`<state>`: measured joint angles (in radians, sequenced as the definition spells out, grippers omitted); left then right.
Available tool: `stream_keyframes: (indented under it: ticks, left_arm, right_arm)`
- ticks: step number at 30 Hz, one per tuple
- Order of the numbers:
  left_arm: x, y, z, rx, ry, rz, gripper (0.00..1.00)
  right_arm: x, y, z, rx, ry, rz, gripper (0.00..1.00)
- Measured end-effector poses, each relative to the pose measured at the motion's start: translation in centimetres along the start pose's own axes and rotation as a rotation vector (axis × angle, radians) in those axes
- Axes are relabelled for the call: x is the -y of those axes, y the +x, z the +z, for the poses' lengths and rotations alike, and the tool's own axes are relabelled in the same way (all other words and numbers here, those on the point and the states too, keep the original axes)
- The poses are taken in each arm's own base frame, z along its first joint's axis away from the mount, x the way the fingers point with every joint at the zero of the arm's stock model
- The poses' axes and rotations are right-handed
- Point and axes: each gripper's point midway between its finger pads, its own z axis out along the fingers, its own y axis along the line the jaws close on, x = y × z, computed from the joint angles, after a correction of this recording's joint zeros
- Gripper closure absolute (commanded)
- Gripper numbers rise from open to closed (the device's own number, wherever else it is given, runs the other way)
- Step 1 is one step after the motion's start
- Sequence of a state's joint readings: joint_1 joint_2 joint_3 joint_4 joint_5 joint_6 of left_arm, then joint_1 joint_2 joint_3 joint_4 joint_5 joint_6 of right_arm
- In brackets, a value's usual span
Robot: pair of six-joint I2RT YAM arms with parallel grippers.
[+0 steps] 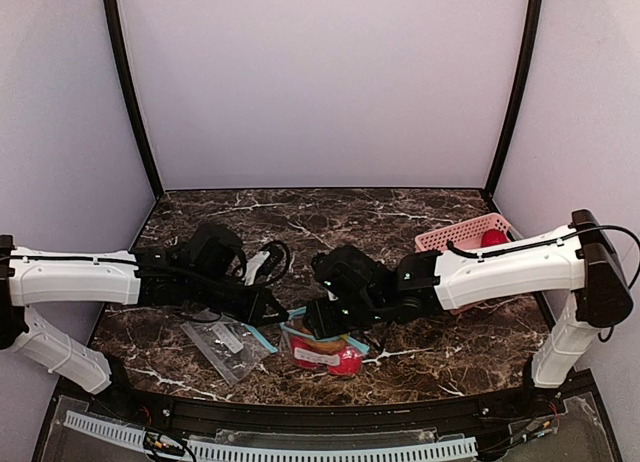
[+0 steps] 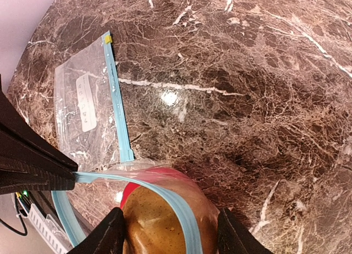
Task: Place the food in the zip-top bag and seal the zipper
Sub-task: Adjust the fake vegetable in the zipper food storage bag.
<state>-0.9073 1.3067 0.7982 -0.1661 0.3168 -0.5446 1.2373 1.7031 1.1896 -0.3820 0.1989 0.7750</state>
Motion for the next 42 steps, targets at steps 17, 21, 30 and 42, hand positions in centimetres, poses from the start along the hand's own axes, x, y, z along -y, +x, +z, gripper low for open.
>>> stream_keyframes:
  ticks: [17, 21, 30, 42]
  left_arm:
    - [0.1, 0.2, -0.5, -0.012, 0.012, 0.002, 0.99]
    - [0.6, 0.2, -0.5, -0.018, 0.044, 0.004, 0.99]
    - [1.4, 0.3, -0.6, -0.032, 0.085, 0.012, 0.99]
    - [1.6, 0.4, -0.6, -0.038, 0.093, 0.014, 0.99]
  right_arm:
    - [0.9, 0.3, -0.7, -0.031, 0.052, -0.056, 0.44]
    - [1.0, 0.3, -1.2, -0.050, 0.067, -0.086, 0.39]
    - [0.5, 0.0, -1.3, -0.077, 0.072, -0.129, 0.28]
    - [0.3, -0.1, 0.6, -0.084, 0.092, -0.098, 0.19]
